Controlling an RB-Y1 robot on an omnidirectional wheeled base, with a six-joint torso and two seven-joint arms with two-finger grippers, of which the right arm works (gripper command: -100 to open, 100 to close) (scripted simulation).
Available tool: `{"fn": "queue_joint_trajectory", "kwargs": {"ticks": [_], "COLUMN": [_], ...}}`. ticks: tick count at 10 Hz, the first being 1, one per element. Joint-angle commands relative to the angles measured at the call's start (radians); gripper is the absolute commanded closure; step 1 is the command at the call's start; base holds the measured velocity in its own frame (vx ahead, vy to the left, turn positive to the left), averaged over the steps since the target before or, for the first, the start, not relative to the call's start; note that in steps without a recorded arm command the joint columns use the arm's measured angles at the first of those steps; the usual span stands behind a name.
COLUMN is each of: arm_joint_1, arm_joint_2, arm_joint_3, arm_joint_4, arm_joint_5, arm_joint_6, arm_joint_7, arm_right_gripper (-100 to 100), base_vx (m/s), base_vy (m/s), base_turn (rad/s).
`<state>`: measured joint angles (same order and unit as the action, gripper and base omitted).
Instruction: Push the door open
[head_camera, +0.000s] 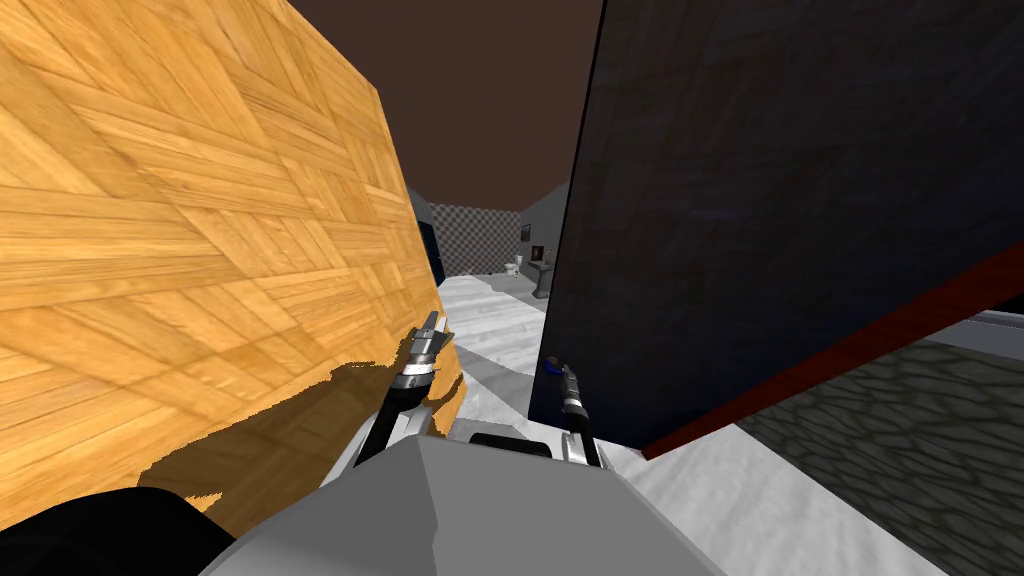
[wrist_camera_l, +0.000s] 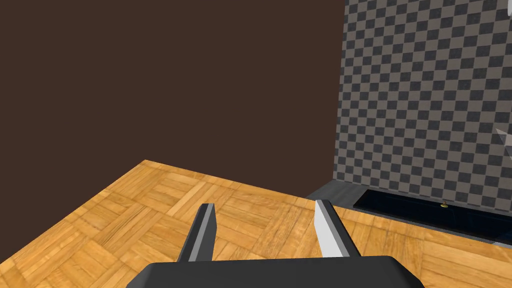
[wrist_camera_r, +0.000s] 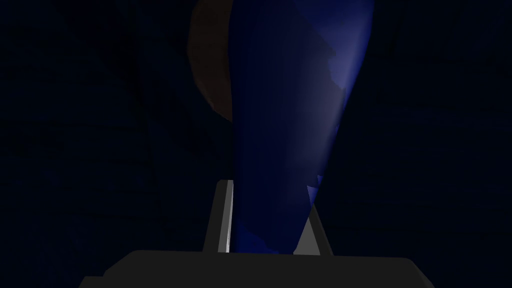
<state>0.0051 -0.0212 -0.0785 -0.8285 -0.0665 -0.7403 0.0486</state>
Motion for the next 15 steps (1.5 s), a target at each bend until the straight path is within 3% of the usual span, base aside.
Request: {"fn": "queue_joint_trajectory", "kwargs": {"ticks": [1,3,7,11,15], "arm_joint_1": [-0.010,-0.004,-0.005,-0.006,-0.007], "arm_joint_2": [0.016,-0.007,-0.018,-0.023,-0.014], "arm_joint_3": [-0.004,-0.024,-0.054,-0.098,-0.149], "arm_joint_4": [0.003,0.002,0.000,-0.002,-0.005], "arm_joint_5": [-0.003,-0.011,-0.026,-0.047,-0.072], "arm_joint_6": [-0.002,-0.005,-0.006,-0.009,-0.011], "arm_joint_7": [0.002,0.005,0.022,0.047,0.075], "arm_right_gripper": [100,100,100,100,100], "base_vx": [0.146,0.107,0.205,0.202,0.201], "base_vy": [0.092,0.008,0.020,0.022,0.013], "base_turn": [-0.059,-0.046,-0.035,-0.061,-0.075]}}
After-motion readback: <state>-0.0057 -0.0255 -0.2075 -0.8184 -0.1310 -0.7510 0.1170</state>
